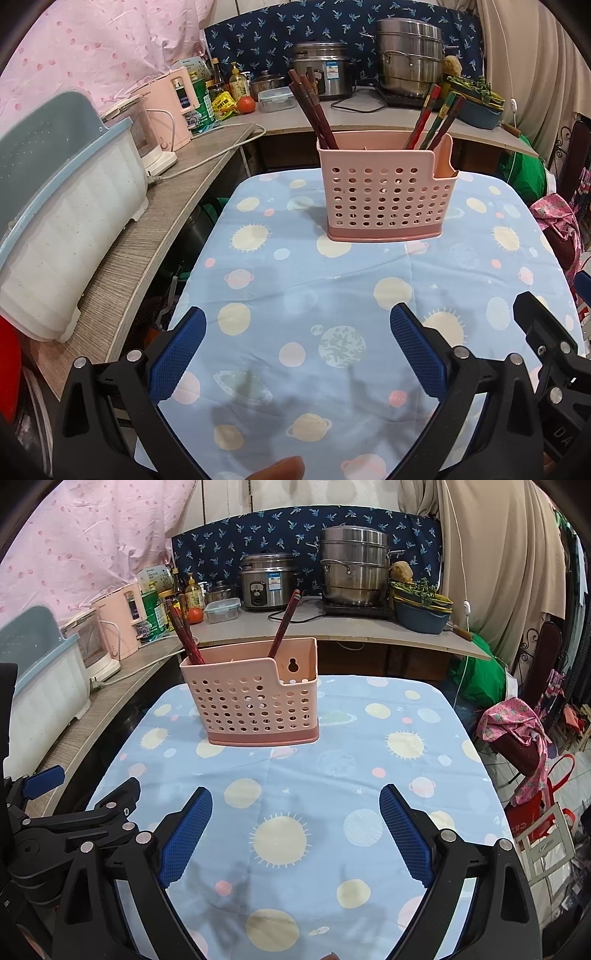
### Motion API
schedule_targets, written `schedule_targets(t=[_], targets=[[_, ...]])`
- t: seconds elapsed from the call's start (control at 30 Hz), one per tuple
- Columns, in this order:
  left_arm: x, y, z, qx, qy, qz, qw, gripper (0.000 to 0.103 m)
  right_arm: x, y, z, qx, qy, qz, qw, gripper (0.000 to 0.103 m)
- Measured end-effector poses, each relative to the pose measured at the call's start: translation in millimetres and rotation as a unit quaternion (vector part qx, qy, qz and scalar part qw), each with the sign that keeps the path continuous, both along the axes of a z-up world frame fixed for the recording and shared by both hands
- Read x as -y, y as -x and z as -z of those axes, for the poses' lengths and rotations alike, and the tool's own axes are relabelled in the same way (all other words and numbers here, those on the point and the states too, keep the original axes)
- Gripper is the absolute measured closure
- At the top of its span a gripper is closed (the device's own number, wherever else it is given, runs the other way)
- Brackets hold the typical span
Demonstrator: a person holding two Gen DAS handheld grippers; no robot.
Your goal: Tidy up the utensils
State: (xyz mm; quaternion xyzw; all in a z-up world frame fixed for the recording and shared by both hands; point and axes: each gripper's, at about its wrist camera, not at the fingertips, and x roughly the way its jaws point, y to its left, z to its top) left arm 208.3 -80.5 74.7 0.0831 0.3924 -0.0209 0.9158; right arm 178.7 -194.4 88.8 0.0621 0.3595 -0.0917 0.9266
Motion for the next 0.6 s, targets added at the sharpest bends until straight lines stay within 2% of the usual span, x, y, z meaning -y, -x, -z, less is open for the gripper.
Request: schedule_targets(t=[0.6], targets=[[3.3,-6.9,5.1,-0.007,-0.003,-0.003,1.0000,0.007,4.4,-10.1,8.5,-0.010,-0.001,0.003,1.000,0.015]])
